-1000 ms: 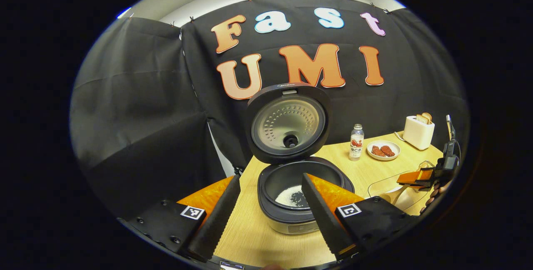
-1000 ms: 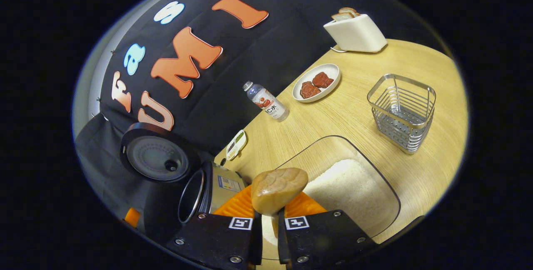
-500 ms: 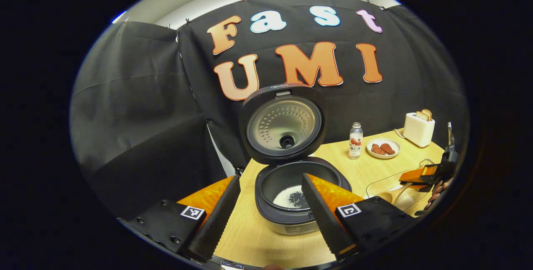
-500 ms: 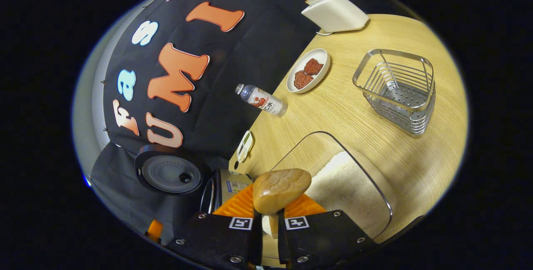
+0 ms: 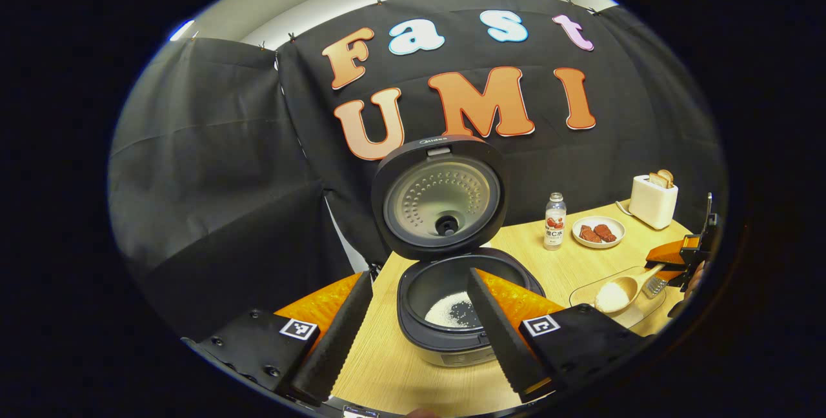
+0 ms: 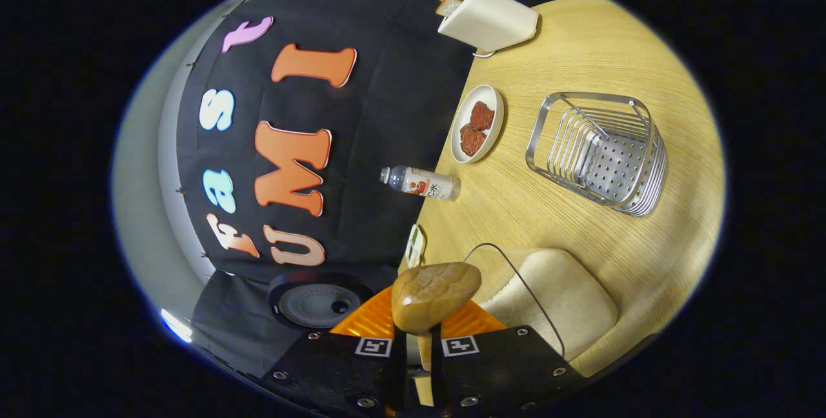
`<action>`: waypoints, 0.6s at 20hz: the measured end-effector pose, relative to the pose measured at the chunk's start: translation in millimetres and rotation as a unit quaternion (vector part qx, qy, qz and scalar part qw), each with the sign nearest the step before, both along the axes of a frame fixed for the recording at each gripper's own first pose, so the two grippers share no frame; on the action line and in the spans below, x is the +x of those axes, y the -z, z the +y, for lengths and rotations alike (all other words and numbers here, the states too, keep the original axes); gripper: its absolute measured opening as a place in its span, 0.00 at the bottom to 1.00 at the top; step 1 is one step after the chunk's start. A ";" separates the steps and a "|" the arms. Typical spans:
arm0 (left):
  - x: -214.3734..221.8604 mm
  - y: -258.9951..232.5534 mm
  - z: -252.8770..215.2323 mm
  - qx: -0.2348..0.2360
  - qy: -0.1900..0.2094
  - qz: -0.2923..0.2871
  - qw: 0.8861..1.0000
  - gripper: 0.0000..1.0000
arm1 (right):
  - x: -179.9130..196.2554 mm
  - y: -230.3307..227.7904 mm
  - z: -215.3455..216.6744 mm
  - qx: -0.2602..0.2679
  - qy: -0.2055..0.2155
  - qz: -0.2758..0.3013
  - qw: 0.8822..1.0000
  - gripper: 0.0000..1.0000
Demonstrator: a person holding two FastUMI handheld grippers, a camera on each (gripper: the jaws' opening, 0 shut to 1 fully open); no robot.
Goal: Close the left gripper, press the button to open the rice cooker; take a wooden spoon from the chopstick holder with the right hand, scoop a spoonful of rice and pour it into the rice cooker, then put the wooden spoon back into the chopstick holder.
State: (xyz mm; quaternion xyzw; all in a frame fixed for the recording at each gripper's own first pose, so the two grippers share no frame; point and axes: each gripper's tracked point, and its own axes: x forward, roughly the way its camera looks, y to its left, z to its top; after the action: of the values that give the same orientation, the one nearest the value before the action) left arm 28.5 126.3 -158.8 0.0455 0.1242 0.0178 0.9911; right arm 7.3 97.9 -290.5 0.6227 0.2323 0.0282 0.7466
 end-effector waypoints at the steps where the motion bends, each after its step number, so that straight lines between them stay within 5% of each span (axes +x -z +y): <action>1: 0.5 -1.6 1.8 -0.003 -0.002 -0.002 1.000 1.00 | 1.7 -6.2 -2.2 0.012 0.001 -0.006 1.000 0.14; 2: 0.4 -2.2 2.4 -0.005 -0.005 -0.005 1.000 0.92 | 3.7 -11.7 -1.9 0.026 0.000 -0.010 1.000 0.14; 8: -3.9 -7.3 19.4 -0.011 -0.030 -0.020 0.999 1.00 | 25.2 -58.1 7.8 0.102 0.011 -0.033 0.994 0.14; 9: -5.9 -8.1 25.6 -0.011 -0.037 -0.021 0.999 0.93 | 32.0 -66.7 16.1 0.101 0.003 -0.037 0.994 0.14; 12: -10.1 -3.2 40.7 -0.017 -0.052 -0.023 0.998 0.92 | 58.1 -95.8 49.3 0.114 -0.018 -0.051 0.992 0.14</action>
State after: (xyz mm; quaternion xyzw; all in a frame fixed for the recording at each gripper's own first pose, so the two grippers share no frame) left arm 18.3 167.0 -155.6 0.0221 0.1042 0.0684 0.9920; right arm 65.4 147.2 -194.6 0.6970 0.1999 0.0996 0.6814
